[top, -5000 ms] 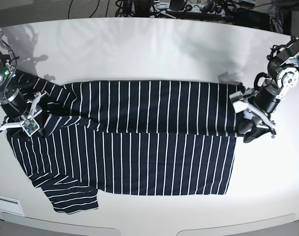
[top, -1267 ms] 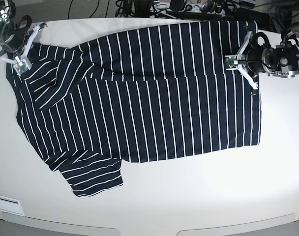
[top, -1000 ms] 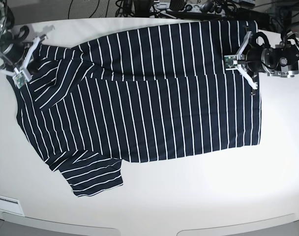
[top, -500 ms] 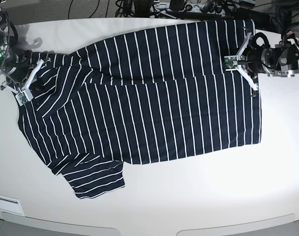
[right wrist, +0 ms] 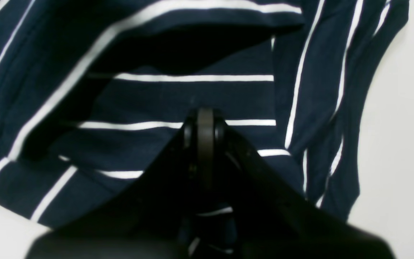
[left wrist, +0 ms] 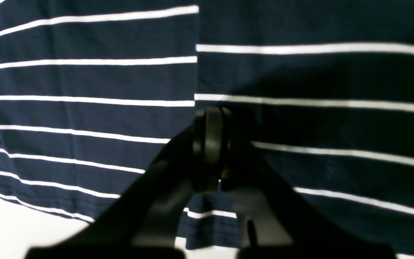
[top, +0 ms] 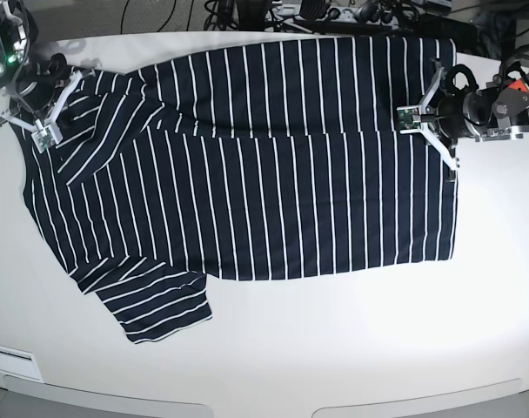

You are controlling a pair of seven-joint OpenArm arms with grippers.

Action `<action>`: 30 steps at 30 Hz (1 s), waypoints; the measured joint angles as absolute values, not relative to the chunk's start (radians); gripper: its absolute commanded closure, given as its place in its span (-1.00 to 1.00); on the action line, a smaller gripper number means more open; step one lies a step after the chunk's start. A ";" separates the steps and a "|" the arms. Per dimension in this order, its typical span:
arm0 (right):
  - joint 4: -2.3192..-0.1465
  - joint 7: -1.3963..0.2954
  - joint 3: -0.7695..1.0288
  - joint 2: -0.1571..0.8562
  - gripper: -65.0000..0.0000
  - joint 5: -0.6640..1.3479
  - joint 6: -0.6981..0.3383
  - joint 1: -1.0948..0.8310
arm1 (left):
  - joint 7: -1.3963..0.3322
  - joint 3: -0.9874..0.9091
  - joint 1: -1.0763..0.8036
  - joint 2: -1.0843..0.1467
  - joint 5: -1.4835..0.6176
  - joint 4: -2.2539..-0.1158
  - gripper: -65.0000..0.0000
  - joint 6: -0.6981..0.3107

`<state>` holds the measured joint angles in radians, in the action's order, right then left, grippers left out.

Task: Fold the T-shirt properly
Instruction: 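Drag the shirt with both grippers toward the robot, flattening it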

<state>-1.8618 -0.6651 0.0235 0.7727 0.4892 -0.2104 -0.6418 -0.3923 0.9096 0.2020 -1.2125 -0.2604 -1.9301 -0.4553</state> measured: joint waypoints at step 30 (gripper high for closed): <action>-2.087 -0.895 0.186 0.714 1.00 0.393 -0.177 -0.850 | -0.367 0.910 0.274 -1.213 -0.265 -1.947 1.00 -0.449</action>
